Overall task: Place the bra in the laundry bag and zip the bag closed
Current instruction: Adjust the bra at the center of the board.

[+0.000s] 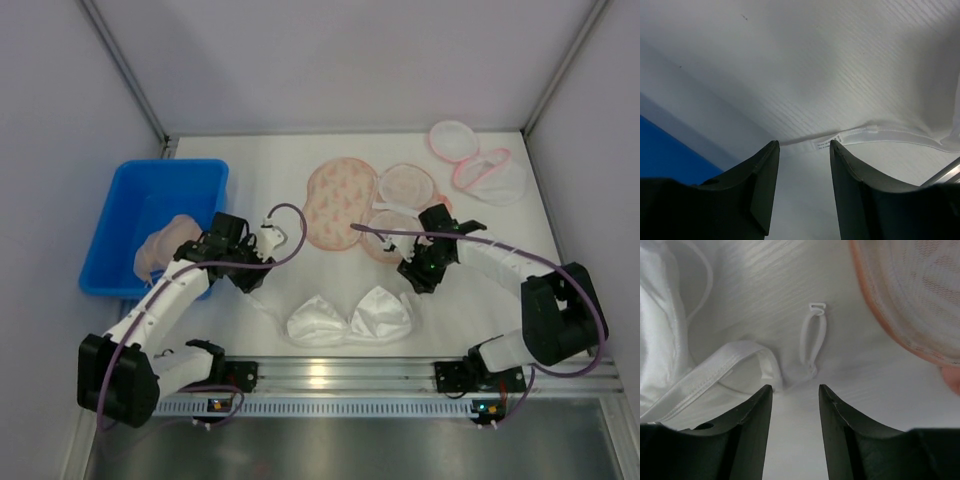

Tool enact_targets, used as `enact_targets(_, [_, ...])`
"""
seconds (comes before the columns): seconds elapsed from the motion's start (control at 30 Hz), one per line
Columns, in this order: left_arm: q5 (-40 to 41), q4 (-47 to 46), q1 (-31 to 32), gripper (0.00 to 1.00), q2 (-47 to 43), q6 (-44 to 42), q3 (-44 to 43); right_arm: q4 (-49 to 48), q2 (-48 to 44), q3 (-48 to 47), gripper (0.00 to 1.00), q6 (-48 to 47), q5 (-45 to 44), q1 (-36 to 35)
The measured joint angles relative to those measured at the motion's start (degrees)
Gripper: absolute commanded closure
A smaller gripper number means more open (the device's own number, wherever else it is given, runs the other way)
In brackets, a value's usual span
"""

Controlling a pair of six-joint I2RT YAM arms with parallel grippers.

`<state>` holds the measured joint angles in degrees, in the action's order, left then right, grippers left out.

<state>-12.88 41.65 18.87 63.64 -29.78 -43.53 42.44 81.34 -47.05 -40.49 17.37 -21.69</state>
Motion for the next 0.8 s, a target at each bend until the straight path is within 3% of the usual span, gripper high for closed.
enact_targets(0.17, [-1.2, 0.0, -1.9, 0.49, 0.0, 2.1, -0.5, -6.1, 1.9, 0.5, 0.60, 3.5, -2.1, -1.7])
enact_targets(0.3, [-1.6, 0.1, -2.6, 0.49, 0.0, 2.9, -0.5, -10.7, 3.0, 2.7, 1.00, 5.0, -5.5, -6.3])
enact_targets(0.53, [-1.6, 0.1, -4.3, 0.52, 1.1, 3.1, -0.5, -10.9, -0.3, 3.3, 1.00, 3.9, -9.5, -5.8])
enact_targets(0.8, [-1.0, 0.1, -5.4, 0.54, 6.0, 3.1, -0.7, -6.6, -20.4, 0.0, 1.00, 0.6, -11.9, -2.4])
